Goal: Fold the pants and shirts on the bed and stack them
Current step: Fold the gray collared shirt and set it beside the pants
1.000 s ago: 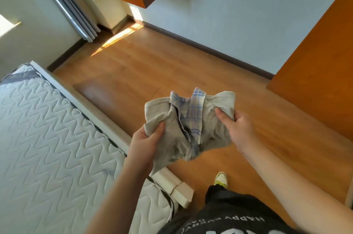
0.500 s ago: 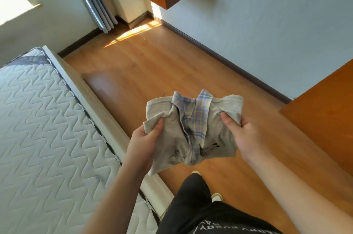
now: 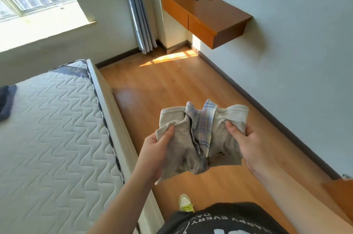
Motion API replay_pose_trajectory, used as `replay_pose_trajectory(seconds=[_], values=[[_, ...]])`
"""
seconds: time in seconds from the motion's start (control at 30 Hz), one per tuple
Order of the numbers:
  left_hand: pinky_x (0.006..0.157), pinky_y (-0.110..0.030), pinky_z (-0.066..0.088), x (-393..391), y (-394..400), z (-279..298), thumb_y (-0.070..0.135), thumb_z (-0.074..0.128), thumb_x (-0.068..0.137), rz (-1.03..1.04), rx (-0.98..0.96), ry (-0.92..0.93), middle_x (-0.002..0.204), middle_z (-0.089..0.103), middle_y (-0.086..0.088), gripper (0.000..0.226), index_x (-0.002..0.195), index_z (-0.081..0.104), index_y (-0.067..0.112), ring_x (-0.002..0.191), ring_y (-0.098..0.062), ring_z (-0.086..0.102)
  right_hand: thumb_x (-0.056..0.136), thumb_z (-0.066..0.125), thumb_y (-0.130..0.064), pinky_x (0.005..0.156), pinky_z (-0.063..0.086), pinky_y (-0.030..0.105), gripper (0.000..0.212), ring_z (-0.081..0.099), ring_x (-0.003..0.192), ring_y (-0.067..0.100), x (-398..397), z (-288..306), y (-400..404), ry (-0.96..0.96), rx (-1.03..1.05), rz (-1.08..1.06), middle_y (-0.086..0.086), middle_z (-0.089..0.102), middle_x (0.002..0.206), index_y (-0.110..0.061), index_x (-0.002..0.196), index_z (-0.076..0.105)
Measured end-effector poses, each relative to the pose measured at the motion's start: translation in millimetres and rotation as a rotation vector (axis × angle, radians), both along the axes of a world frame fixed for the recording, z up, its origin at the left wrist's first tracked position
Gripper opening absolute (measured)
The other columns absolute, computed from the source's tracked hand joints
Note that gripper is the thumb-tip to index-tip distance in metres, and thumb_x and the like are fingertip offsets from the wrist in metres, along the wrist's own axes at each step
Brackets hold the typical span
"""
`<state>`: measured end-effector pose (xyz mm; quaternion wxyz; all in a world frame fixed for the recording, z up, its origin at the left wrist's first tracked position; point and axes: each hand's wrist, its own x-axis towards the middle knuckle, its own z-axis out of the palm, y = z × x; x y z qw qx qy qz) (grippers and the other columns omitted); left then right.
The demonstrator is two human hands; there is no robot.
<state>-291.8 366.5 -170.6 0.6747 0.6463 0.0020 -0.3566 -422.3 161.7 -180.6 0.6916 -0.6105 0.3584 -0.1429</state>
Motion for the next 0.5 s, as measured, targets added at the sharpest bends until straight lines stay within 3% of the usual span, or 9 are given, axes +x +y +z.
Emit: replay_pose_trajectory(seconds=[0.17,0.33,0.5], values=[[0.082,-0.045,0.059,72,-17,4,0.054,0.075,0.07,0.099,0.004,0.008,0.098,0.075,-0.013,0.036,0.081,0.078,0.02,0.092,-0.03,0.073,0.054,0.073,-0.081,0.081,0.056,0.04,0.061,0.074,0.089,0.015,77,1,-25,-0.026,-0.008,0.06,-0.007,0.076,0.098,-0.041,0.101,0.072],[0.08,-0.042,0.059,139,-54,-5,0.058,0.075,0.069,0.132,-0.013,0.0,0.101,0.076,-0.009,0.039,0.089,0.078,0.024,0.095,-0.026,0.073,0.063,0.068,-0.081,0.085,0.056,0.043,0.057,0.073,0.091,0.012,154,-10,-68,-0.015,-0.064,0.118,-0.009,0.076,0.099,-0.041,0.104,0.071],[0.085,-0.044,0.057,207,-107,-15,0.047,0.075,0.08,0.218,-0.015,0.012,0.104,0.075,-0.013,0.031,0.091,0.078,0.018,0.098,-0.029,0.072,0.069,0.065,-0.078,0.07,0.054,0.03,0.047,0.073,0.083,0.009,238,-10,-124,-0.035,-0.111,0.225,-0.01,0.076,0.091,-0.04,0.097,0.073]])
